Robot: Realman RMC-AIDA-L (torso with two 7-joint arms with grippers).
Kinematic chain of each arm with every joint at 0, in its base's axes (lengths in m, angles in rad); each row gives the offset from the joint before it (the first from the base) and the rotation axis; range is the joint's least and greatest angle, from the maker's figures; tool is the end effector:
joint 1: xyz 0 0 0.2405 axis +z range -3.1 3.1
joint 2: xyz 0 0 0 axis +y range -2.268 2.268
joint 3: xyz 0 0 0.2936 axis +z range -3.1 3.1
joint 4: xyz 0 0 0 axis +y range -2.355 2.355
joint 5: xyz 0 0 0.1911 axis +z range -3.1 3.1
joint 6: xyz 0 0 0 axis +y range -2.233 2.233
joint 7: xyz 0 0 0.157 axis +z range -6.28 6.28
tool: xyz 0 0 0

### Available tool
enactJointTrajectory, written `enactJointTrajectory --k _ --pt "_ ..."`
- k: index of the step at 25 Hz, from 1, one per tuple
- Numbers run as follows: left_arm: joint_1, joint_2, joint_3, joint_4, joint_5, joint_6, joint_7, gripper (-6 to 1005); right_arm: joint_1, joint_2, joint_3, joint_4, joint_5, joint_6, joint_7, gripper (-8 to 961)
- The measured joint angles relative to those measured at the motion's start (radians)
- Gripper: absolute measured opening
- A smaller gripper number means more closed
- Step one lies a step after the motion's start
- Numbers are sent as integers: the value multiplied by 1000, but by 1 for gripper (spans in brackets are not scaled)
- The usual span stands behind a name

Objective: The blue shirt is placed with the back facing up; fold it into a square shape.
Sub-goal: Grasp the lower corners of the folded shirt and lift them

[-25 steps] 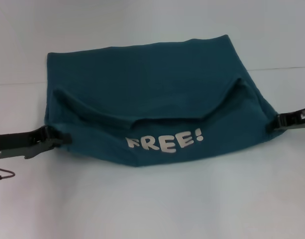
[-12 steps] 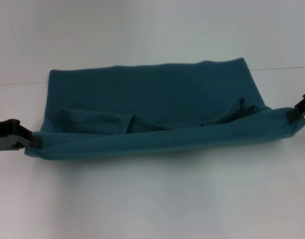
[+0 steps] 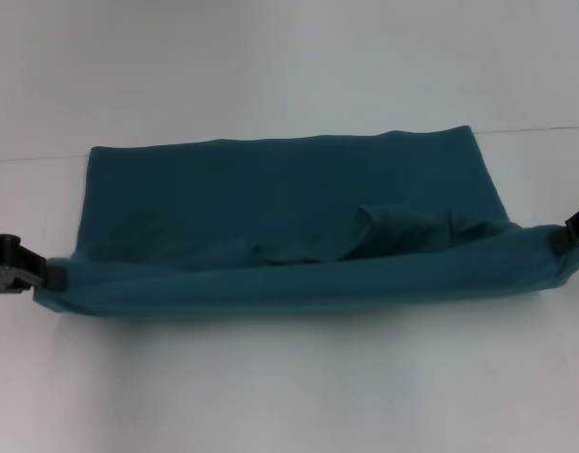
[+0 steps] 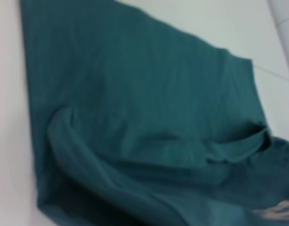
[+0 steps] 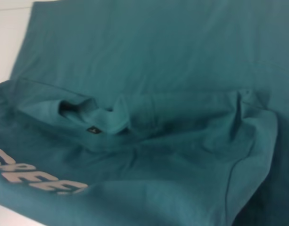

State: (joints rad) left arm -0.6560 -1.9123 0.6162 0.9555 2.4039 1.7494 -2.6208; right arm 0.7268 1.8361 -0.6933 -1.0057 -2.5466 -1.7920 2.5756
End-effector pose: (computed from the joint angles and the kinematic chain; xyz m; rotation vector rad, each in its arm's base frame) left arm -0.2825 0.3735 0.0745 -2.2349 -1.8552 -0.2494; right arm 0.2772 0.3899 0.1083 -2.2763 1.6442 -0.0667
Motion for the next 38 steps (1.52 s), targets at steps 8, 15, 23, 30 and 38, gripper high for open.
enactJointTrajectory --k 8,15,23,30,38 --pt "22 -19 -47 61 -67 39 41 27 -5 -4 65 3 41 -67 -38 37" --pt "43 -25 -66 105 -121 63 43 27 -22 -15 114 -1 58 -101 -43 37" --pt "74 -30 -58 107 -43 160 29 27 -44 -8 64 41 -15 -188 -20 37" --pt "133 -56 -48 160 23 268 33 28 -104 4 -71 65 -45 -199 12 37" --pt "191 -77 -19 191 85 317 41 29 -108 -1 -141 142 -45 -199 -7 37"
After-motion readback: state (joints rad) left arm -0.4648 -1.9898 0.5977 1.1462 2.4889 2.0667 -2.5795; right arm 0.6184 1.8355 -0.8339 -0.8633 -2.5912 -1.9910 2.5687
